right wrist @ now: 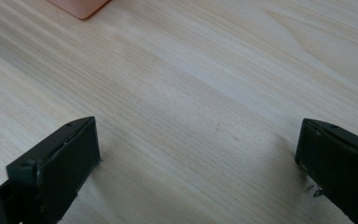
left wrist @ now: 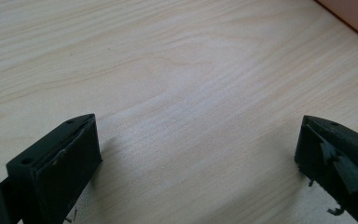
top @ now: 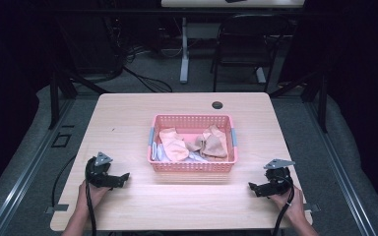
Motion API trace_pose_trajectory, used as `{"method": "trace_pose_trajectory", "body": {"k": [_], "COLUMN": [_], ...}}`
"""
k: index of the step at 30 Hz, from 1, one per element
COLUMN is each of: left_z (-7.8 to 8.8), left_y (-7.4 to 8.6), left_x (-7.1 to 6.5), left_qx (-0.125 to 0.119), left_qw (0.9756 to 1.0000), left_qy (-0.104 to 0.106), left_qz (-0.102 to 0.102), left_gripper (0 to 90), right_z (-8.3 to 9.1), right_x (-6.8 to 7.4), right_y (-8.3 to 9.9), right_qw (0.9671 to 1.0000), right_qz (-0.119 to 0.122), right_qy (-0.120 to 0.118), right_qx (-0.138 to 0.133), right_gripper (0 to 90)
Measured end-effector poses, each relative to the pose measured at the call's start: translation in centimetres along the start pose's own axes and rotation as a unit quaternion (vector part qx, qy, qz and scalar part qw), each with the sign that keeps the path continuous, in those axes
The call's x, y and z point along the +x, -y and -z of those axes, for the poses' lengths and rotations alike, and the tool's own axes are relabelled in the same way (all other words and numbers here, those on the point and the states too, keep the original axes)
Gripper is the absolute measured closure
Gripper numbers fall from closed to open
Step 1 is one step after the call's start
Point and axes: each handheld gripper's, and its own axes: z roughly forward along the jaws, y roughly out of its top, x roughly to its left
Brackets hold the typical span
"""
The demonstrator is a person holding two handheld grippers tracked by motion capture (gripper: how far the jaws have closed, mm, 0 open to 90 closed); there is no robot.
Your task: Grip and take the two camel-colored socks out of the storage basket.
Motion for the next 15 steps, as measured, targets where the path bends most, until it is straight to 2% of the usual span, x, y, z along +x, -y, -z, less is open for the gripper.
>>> {"method": "trace_pose_trajectory", "body": {"k": [2,3,8,9,15], "left_z": [0.0,0.0,-0.1,-0.1,-0.2], "left_y": [0.0,0.0,-0.2,-0.2,-0.2], "left_x": [0.0,0.0,0.1,0.1,0.1], "left_qx": [0.000,0.000,0.001,0.001,0.000], "left_qw": [1.0000,1.0000,1.0000,1.0000,1.0000], "left_qy": [0.000,0.000,0.000,0.000,0.000], "left_qz": [0.000,0.000,0.000,0.000,0.000], "left_gripper": [0.0,0.0,0.0,0.0,0.0], "right_z": [0.0,0.1,0.6,1.0,2.2], "right_x": [0.1,0.3,0.3,0.1,-0.2], "right_y": [-0.1,-0.2,-0.7,-1.1,-2.1], "right_qw": [1.0000,0.9998,0.9996,0.9996,0.9992], "right_qz": [0.003,0.014,0.016,0.005,-0.010], "right_qy": [0.000,-0.002,-0.009,-0.016,-0.019], "right_qx": [0.004,0.012,0.023,0.024,0.033], "right_gripper": [0.0,0.0,0.0,0.0,0.0]}}
